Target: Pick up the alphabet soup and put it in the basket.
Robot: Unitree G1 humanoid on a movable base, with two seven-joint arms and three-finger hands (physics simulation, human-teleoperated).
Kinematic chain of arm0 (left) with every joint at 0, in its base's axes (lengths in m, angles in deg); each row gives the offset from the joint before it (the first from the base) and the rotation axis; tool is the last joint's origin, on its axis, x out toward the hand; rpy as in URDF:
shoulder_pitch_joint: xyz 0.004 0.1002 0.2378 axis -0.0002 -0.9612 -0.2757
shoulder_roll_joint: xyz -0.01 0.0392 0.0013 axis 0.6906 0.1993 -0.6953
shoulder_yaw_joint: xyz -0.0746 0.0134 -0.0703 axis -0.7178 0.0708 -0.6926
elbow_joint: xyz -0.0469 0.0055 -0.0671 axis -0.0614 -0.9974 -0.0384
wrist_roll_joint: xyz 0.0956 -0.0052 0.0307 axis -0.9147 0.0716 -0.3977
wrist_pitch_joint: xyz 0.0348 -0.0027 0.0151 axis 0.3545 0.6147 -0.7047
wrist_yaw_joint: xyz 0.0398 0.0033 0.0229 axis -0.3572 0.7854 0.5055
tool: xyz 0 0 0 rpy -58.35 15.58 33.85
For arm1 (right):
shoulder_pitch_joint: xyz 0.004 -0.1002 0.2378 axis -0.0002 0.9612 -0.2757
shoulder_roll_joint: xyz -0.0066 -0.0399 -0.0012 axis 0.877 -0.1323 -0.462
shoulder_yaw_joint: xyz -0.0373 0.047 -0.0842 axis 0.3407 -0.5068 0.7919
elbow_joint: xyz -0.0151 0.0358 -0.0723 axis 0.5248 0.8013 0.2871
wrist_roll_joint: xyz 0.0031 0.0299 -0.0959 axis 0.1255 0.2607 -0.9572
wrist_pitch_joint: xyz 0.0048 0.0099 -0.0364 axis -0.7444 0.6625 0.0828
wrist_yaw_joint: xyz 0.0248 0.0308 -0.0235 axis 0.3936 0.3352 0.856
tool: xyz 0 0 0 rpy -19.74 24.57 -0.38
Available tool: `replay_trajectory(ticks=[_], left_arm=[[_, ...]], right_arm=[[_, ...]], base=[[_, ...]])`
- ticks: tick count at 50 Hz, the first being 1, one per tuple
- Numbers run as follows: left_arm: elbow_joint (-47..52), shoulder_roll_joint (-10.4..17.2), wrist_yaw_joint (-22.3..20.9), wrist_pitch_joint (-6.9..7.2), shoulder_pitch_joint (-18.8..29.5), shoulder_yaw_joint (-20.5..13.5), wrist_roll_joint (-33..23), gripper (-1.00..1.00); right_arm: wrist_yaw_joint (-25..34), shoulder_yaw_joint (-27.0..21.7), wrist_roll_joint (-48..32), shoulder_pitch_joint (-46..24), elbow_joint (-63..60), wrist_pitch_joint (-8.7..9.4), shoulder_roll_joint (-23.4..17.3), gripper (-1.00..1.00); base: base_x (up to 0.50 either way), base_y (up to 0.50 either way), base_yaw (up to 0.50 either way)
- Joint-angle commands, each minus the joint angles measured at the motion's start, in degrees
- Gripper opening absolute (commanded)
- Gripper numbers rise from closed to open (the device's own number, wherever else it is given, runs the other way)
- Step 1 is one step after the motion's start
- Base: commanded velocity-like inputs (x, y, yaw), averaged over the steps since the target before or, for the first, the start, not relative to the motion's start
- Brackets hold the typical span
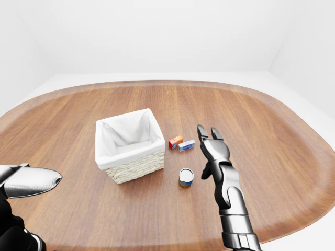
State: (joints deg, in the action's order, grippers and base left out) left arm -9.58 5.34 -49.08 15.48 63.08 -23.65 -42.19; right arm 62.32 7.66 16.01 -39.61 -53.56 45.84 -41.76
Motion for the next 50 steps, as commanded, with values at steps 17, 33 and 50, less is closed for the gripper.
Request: replay_trajectory(ticks=[17, 33, 50], left_arm=[[0.0, -1.2, -2.05, 0.0, 0.22, 0.41, -2.41, 1.0], [0.0, -1.46, -2.46, 0.0, 0.19, 0.26, -2.8, 1.0], [0.0, 0.07, -0.09, 0.0, 0.04, 0.02, 0.22, 1.0]], right_arm=[[-15.5, 9.25, -0.75, -7.8, 25.69, 1.27, 5.86, 1.0], [-21.35, 11.97, 0.27, -11.84, 38.95, 2.2, 8.61, 1.0], [-24.71, 12.76, 1.28, -12.37, 44.76, 1.81, 9.02, 1.0]], base=[[0.0, 0.0, 0.0], [0.0, 0.0, 0.0], [0.0, 0.0, 0.0]])
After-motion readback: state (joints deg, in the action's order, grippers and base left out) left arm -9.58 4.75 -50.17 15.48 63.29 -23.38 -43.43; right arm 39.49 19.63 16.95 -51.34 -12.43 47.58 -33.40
